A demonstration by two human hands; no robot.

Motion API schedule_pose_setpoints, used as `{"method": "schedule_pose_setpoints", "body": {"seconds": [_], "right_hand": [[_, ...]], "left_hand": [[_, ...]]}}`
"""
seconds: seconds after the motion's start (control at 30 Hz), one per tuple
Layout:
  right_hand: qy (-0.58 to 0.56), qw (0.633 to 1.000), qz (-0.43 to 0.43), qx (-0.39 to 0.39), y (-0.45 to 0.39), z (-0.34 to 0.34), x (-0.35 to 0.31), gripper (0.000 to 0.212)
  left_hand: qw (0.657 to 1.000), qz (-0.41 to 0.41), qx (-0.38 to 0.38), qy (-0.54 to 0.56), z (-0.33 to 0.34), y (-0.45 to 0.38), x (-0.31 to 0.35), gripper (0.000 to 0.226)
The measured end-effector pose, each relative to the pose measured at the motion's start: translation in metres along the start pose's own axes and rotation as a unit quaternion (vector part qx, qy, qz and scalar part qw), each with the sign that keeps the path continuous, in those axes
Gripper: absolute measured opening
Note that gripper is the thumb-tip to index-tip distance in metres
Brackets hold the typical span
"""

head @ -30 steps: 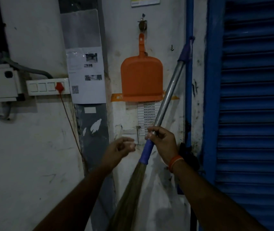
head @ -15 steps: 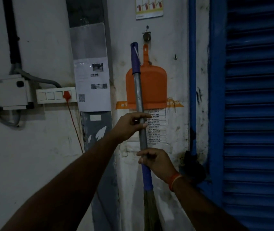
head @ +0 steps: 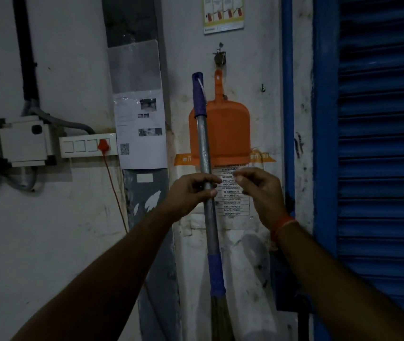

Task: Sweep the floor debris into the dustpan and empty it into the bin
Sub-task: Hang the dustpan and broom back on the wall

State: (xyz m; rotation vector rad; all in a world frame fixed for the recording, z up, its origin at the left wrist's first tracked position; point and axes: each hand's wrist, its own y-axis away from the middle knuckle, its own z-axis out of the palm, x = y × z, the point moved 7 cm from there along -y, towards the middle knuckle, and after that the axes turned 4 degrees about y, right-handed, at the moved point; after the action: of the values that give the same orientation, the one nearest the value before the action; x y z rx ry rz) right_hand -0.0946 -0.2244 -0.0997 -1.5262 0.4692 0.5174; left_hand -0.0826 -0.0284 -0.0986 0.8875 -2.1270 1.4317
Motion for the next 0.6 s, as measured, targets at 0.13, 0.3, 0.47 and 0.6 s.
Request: {"method": "schedule_pose_setpoints", "body": {"seconds": [0.13,0.3,0.47,0.6], "right_hand": [[0.086,0.992,-0.043,-0.078,-0.04,0.016,-0.017,0.025],[0.121,0.981,-0.034,-0.149,-0.06,0.031,-0.021,0.04],[0.105,0.983,-0.029,-0.146,-0.061,0.032,-0.015,0.031],[0.098,0.987,-0.044,-0.12,-0.058,0.028,-0.011,0.028]], "left_hand": [[1.0,0.001,-0.014,-0.021,0.012,0.002,-0.004,0.029],[0.995,0.014,-0.035,-0.094,0.029,0.007,-0.006,0.028],[0.984,0.045,-0.044,-0.165,0.037,0.015,-0.001,0.031],[0.988,0.024,-0.088,-0.122,0.031,0.015,0.001,0.028]]}}
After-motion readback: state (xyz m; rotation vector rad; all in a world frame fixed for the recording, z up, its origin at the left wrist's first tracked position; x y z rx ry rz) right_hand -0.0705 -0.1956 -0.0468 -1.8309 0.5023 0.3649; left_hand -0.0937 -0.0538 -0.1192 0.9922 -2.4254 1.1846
